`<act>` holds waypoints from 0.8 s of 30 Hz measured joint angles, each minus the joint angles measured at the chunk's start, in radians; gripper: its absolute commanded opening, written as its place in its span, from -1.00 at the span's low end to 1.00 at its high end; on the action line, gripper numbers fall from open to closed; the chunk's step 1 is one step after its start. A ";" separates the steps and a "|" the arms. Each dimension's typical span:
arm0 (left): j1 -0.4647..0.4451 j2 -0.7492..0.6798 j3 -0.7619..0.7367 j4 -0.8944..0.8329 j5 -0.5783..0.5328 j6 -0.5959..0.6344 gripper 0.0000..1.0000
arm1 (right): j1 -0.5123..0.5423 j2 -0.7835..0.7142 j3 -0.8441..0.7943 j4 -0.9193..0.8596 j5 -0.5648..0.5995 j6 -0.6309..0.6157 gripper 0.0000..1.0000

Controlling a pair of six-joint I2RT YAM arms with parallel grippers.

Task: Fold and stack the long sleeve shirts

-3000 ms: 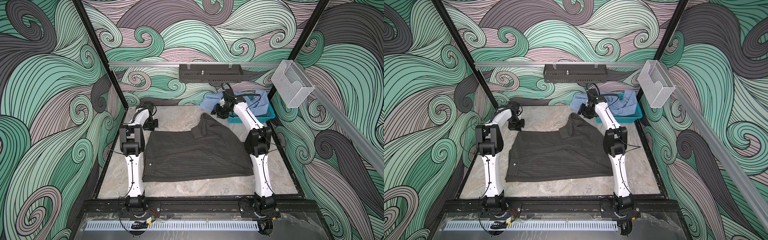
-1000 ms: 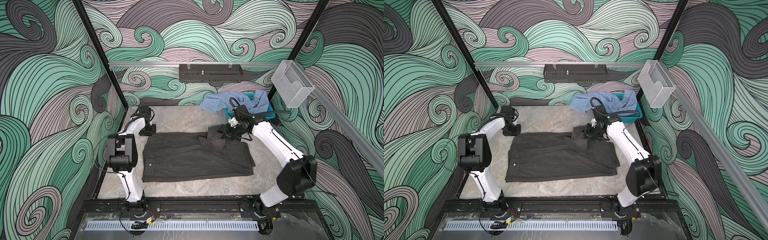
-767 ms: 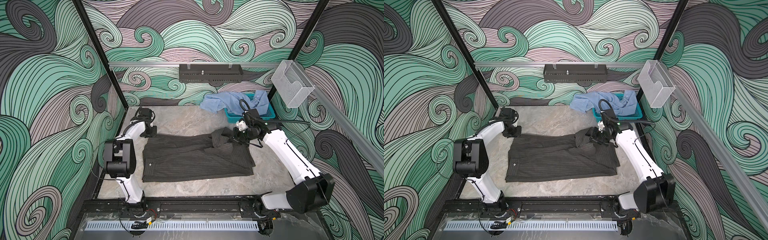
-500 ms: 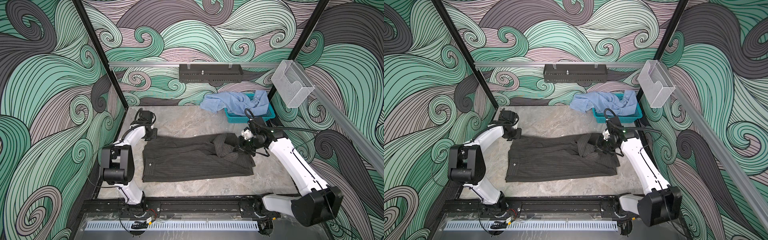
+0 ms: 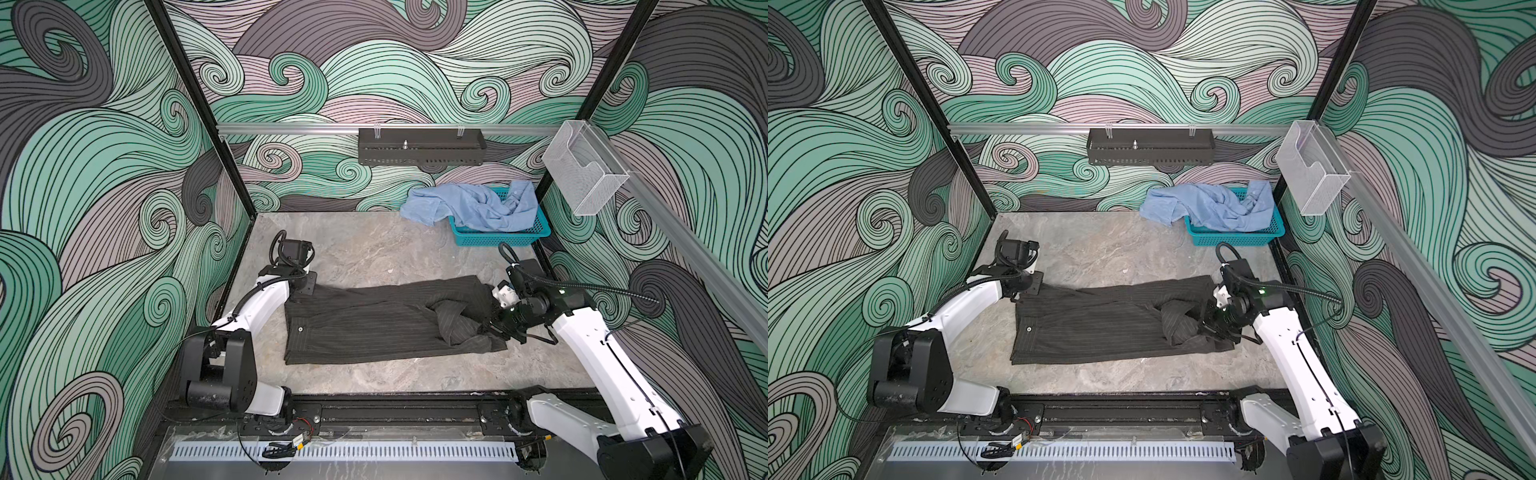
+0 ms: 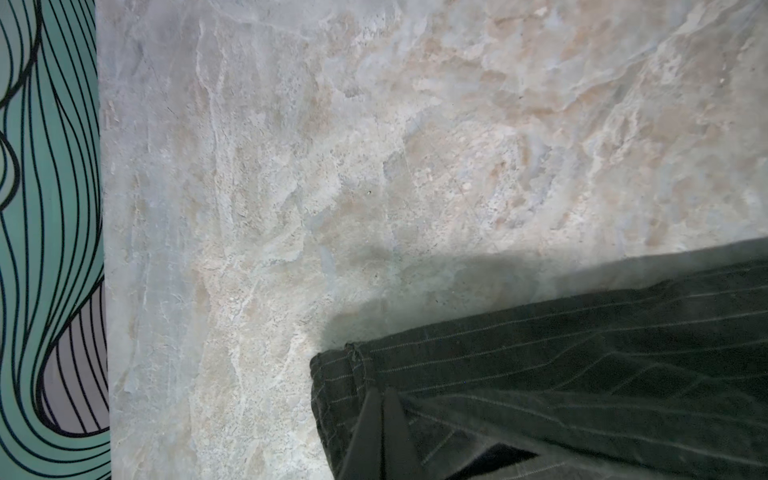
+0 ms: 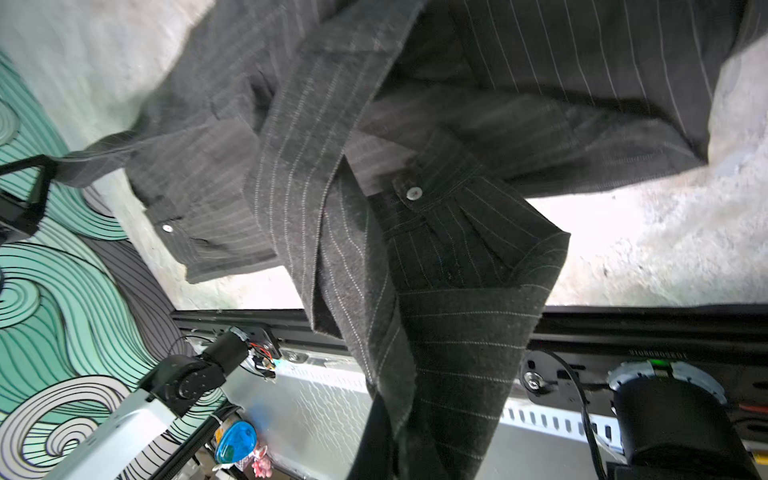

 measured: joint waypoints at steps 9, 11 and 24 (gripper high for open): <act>-0.019 0.074 0.000 -0.055 -0.004 -0.020 -0.53 | 0.000 -0.002 -0.108 0.016 -0.002 -0.002 -0.62; -0.021 0.074 0.000 -0.071 -0.007 -0.031 -0.31 | 0.000 -0.002 -0.108 0.022 -0.004 -0.008 -0.36; -0.021 -0.082 0.089 -0.105 0.050 -0.093 -0.19 | 0.001 0.116 0.140 0.046 0.037 -0.088 0.02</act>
